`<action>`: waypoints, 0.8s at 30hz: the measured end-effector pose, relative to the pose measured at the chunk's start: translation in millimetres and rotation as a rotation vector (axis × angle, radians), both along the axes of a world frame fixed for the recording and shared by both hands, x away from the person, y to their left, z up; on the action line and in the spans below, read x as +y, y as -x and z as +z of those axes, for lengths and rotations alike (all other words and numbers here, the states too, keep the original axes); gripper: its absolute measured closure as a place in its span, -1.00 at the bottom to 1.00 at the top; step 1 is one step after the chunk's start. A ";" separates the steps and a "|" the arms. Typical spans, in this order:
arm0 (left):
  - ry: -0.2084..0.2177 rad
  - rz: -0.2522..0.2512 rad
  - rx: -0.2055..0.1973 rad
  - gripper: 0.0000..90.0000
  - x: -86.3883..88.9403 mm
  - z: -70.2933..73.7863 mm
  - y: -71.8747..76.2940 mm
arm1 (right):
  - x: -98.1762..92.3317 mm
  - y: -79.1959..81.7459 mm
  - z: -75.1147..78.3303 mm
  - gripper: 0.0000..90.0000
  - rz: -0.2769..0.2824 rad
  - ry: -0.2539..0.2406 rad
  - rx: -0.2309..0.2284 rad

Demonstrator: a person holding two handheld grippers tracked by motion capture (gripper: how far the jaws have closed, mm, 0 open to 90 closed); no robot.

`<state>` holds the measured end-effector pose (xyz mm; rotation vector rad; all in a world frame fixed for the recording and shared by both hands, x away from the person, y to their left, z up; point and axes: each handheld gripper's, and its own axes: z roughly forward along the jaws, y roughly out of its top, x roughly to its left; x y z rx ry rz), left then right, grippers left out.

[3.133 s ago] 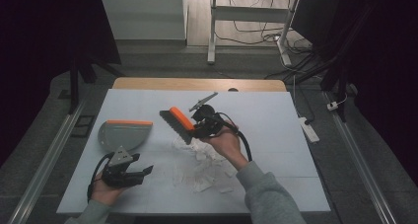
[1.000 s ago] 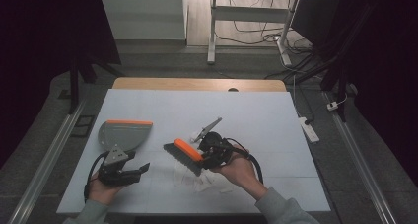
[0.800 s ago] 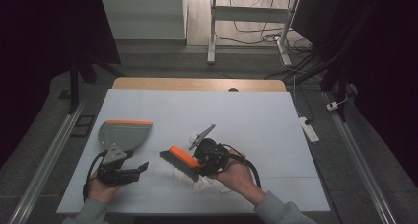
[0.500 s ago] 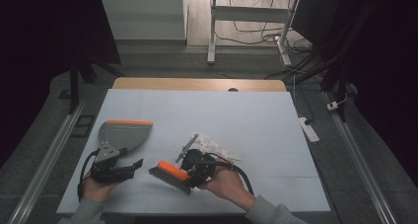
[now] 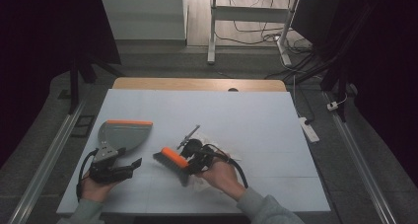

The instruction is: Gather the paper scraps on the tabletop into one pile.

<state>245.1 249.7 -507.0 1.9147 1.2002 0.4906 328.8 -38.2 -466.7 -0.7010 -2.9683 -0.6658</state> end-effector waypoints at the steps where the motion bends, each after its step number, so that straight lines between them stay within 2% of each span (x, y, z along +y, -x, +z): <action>1: -0.001 -0.003 0.000 -0.41 -0.3 -0.1 -0.1 | -7.0 -6.2 0.9 0.57 -0.021 0.000 -0.012; 3: -0.003 -0.003 0.000 -0.41 -1.0 -0.3 -0.3 | -17.7 -13.4 4.2 0.57 -0.079 -0.021 -0.016; 6: -0.002 0.000 0.001 -0.41 -0.8 -0.7 -0.5 | -30.6 -16.4 15.7 0.57 -0.106 -0.056 -0.050; 9: -0.004 -0.003 0.002 -0.41 -1.2 -0.9 -0.3 | -43.0 -15.3 33.1 0.57 -0.111 -0.111 -0.068; 11: -0.006 -0.005 0.003 -0.41 -1.8 -1.0 -0.3 | -50.7 -12.5 43.3 0.57 -0.101 -0.132 -0.091; 14: -0.007 -0.007 0.005 -0.41 -2.4 -1.2 -0.2 | -60.3 -6.1 54.8 0.57 -0.083 -0.150 -0.097; 16: -0.006 -0.007 0.005 -0.40 -2.7 -1.4 -0.4 | -64.9 -0.9 58.8 0.57 -0.061 -0.147 -0.087; 18: -0.010 -0.009 0.007 -0.40 -2.7 -1.6 -0.5 | -65.9 6.2 57.1 0.57 -0.030 -0.119 -0.060; 24: -0.012 -0.012 0.009 -0.40 -2.6 -2.0 -0.6 | -61.2 34.5 34.2 0.57 0.129 -0.011 0.017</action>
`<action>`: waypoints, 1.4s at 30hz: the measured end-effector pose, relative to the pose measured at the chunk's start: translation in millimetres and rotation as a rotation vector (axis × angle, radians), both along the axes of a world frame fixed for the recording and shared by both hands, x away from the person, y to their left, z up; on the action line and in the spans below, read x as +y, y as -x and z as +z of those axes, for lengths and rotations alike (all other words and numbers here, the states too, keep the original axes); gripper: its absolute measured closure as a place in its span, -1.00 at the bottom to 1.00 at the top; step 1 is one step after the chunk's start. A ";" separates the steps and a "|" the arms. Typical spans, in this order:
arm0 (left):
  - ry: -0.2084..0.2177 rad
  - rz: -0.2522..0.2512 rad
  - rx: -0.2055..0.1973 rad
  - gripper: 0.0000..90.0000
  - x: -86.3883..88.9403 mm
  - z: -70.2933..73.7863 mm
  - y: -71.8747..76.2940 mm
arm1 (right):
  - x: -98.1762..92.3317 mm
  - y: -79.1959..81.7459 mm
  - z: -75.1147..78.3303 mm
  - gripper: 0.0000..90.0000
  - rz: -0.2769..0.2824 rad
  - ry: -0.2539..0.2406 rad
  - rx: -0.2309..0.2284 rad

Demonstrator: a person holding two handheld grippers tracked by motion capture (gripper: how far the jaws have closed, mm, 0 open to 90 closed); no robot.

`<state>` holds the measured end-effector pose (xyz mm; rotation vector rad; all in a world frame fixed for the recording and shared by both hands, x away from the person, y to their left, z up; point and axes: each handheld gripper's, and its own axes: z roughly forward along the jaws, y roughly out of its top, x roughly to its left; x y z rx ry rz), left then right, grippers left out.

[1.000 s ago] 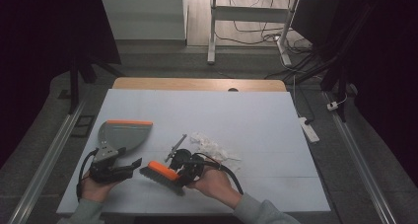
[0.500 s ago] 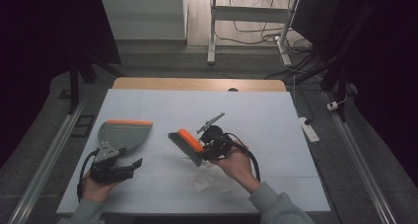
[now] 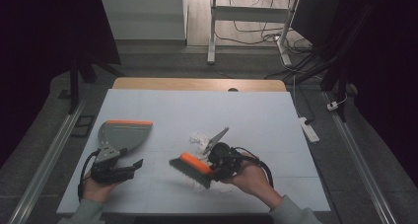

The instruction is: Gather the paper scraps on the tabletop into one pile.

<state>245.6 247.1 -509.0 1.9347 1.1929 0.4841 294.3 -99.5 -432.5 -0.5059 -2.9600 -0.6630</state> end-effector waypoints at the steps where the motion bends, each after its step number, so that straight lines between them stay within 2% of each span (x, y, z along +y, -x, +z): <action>1: -0.002 -0.001 0.001 -0.40 -0.3 -0.2 -0.1 | 2.4 6.2 -3.4 0.57 0.036 0.024 0.002; 6: -0.006 -0.003 0.001 -0.40 -2.1 -0.5 0.0 | 19.0 16.1 -19.3 0.57 0.139 0.125 -0.017; 7: -0.006 -0.003 0.000 -0.40 -2.1 -0.6 0.1 | 22.6 15.6 -19.7 0.57 0.135 0.115 -0.025; 8: -0.005 -0.004 0.001 -0.40 -1.8 -0.7 0.1 | 26.6 14.1 -20.0 0.57 0.138 0.124 -0.028; 11: -0.006 -0.004 0.003 -0.40 -1.0 -1.2 -0.4 | 35.5 5.7 -22.0 0.57 0.158 0.153 -0.078; 12: -0.005 -0.004 0.003 -0.40 -0.8 -1.3 -0.4 | 37.2 1.6 -22.3 0.57 0.143 0.160 -0.070; 14: -0.004 -0.003 0.004 -0.40 -0.4 -1.5 -0.5 | 36.8 -10.0 -23.3 0.57 0.124 0.164 -0.088; 15: -0.006 -0.005 0.003 -0.40 -0.1 -1.4 -0.6 | 35.8 -16.4 -22.9 0.57 0.114 0.161 -0.078; 18: -0.004 -0.003 0.004 -0.40 -0.5 -1.4 -0.6 | 30.5 -35.5 -20.5 0.57 0.063 0.165 -0.111; 19: -0.005 -0.003 0.004 -0.40 -0.7 -1.6 -0.7 | 28.3 -41.4 -19.9 0.57 0.046 0.158 -0.123; 20: -0.004 -0.004 0.005 -0.40 -0.8 -1.7 -0.7 | 27.2 -44.6 -18.9 0.57 0.001 0.152 -0.132; 21: -0.004 -0.004 0.007 -0.40 -0.7 -1.8 -0.8 | 25.0 -48.9 -18.5 0.57 -0.005 0.150 -0.151; 23: -0.004 -0.003 0.006 -0.40 -0.3 -1.9 -0.8 | 19.9 -53.7 -15.3 0.57 -0.011 0.128 -0.147; 25: -0.004 -0.001 0.006 -0.40 0.0 -2.0 -1.0 | 16.4 -51.0 -8.4 0.57 -0.021 0.078 -0.137; 31: -0.010 -0.005 0.003 -0.40 -1.6 -1.2 0.0 | 3.6 -45.1 24.6 0.57 -0.071 -0.017 -0.186; 34: -0.009 -0.006 0.006 -0.40 -1.5 -1.6 -0.7 | -2.9 -47.7 32.4 0.57 -0.108 -0.074 -0.178; 38: -0.010 -0.004 0.005 -0.40 -1.3 -1.7 -0.7 | 2.2 -52.2 23.2 0.57 -0.147 -0.095 -0.150; 42: -0.007 -0.004 0.005 -0.40 -0.9 -1.6 -0.5 | 23.6 -55.9 4.5 0.57 -0.159 -0.118 -0.099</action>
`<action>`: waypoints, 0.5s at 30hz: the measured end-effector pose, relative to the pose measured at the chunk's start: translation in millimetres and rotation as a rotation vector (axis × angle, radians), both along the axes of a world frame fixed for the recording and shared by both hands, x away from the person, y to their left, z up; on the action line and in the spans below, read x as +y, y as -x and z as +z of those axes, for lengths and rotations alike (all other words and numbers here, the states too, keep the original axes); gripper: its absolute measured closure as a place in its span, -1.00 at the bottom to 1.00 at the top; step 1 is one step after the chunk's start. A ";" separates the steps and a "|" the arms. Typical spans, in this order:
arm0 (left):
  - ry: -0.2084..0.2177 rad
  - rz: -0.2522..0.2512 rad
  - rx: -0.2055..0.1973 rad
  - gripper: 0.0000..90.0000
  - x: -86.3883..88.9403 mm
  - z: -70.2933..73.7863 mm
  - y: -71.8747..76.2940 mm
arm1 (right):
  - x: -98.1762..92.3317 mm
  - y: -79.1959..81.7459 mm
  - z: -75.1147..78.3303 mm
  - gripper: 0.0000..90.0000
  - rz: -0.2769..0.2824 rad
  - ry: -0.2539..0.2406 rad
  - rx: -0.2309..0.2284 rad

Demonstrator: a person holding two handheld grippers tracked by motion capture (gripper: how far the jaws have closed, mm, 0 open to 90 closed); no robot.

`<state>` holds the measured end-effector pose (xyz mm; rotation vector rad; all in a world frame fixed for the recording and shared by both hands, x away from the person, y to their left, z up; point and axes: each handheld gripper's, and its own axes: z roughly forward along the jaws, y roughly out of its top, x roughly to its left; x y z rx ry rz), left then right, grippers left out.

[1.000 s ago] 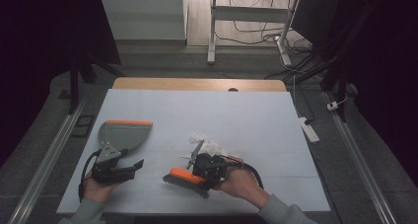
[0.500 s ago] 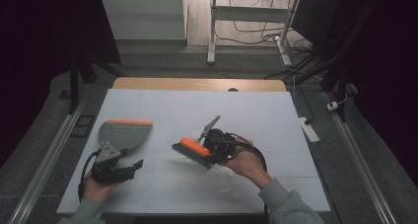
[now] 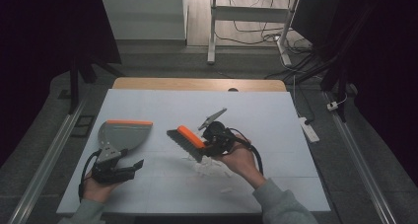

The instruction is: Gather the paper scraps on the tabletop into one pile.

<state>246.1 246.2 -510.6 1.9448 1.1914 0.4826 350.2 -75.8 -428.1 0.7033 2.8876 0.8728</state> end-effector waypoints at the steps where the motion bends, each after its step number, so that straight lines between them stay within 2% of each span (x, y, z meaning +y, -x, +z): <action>1: 0.000 -0.001 -0.001 -0.40 0.0 0.0 0.1 | 6.8 -0.3 -4.3 0.57 0.005 -0.009 0.013; 4: 0.000 0.001 0.000 -0.40 0.2 -0.2 0.0 | 26.5 -2.1 -15.5 0.57 0.010 -0.044 0.017; 7: -0.001 0.000 -0.002 -0.39 0.1 0.0 0.2 | 42.0 -8.8 -27.9 0.57 -0.021 -0.076 0.025; 11: -0.001 -0.004 -0.001 -0.39 0.3 -0.1 0.4 | 48.1 -19.3 -42.2 0.57 -0.055 -0.017 -0.007; 15: -0.001 -0.004 0.002 -0.39 0.5 -0.8 -0.4 | 28.2 -27.8 -37.9 0.57 -0.133 0.037 -0.024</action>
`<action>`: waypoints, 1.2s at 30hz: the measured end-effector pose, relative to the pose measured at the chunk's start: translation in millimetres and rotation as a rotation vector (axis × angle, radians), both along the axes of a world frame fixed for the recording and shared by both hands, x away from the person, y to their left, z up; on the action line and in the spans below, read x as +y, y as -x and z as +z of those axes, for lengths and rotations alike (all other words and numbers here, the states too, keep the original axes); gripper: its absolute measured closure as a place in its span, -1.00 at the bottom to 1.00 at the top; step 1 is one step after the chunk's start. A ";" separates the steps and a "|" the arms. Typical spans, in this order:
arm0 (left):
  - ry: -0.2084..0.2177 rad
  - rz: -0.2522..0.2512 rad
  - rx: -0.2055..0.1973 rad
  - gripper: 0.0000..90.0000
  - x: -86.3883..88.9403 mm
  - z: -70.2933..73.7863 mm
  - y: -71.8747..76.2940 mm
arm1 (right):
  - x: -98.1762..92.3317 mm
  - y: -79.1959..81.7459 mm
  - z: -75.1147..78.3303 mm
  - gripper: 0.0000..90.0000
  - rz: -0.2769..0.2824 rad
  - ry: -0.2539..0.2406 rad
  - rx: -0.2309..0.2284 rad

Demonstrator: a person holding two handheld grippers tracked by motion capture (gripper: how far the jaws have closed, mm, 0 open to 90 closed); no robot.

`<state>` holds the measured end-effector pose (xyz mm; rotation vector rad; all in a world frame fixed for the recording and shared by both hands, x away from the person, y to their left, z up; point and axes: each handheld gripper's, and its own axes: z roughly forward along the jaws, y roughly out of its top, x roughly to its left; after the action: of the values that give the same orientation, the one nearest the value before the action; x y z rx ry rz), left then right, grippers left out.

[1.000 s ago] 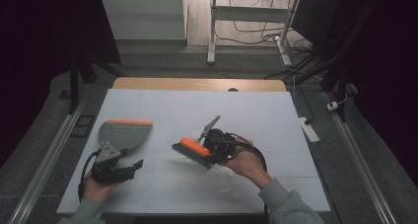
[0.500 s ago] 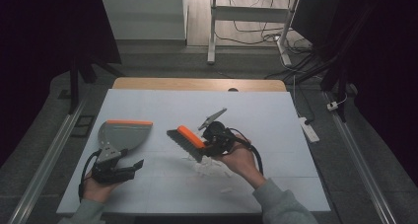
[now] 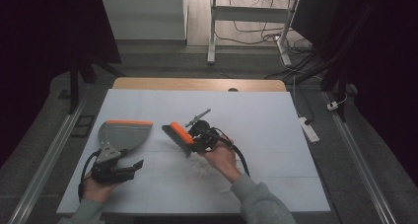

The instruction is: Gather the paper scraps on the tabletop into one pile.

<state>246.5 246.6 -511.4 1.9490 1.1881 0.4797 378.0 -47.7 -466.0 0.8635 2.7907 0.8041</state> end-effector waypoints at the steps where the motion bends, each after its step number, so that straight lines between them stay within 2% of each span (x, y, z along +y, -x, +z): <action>1: -0.002 -0.002 0.000 -0.39 -0.4 0.0 0.0 | -6.6 -1.3 1.3 0.57 -0.016 -0.002 0.000; 4: -0.005 -0.002 0.000 -0.39 -1.5 0.0 0.0 | -22.7 -0.5 10.7 0.57 -0.002 -0.043 -0.008; 8: -0.008 -0.001 0.003 -0.39 -1.8 -0.2 0.2 | -36.7 5.6 33.2 0.57 0.025 -0.124 -0.034; 11: -0.007 -0.001 0.002 -0.39 -0.9 -0.3 0.3 | -46.9 12.3 50.3 0.57 0.051 -0.137 -0.059; 13: -0.007 0.002 0.003 -0.39 -0.5 -0.6 0.0 | -56.1 15.2 58.6 0.57 0.061 -0.152 -0.054; 18: -0.007 -0.002 0.000 -0.39 -0.9 0.2 0.6 | -80.3 27.0 64.6 0.57 0.102 -0.098 -0.045; 22: -0.009 -0.001 0.003 -0.39 -1.6 -0.7 -0.2 | -100.3 43.7 56.4 0.57 0.141 -0.022 -0.007; 24: -0.012 -0.003 0.003 -0.39 -2.3 -0.7 -0.1 | -108.0 53.7 50.1 0.57 0.178 0.016 0.012; 29: -0.012 -0.004 0.007 -0.39 -3.0 -1.3 -0.5 | -118.9 78.8 39.2 0.57 0.237 0.088 0.028; 36: -0.015 -0.004 0.006 -0.39 -3.8 -1.6 -0.4 | -125.1 91.8 30.9 0.57 0.317 0.136 0.047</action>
<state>246.9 242.8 -513.1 1.9665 1.1875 0.4817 286.2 -172.8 -435.1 0.4301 3.0254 0.6273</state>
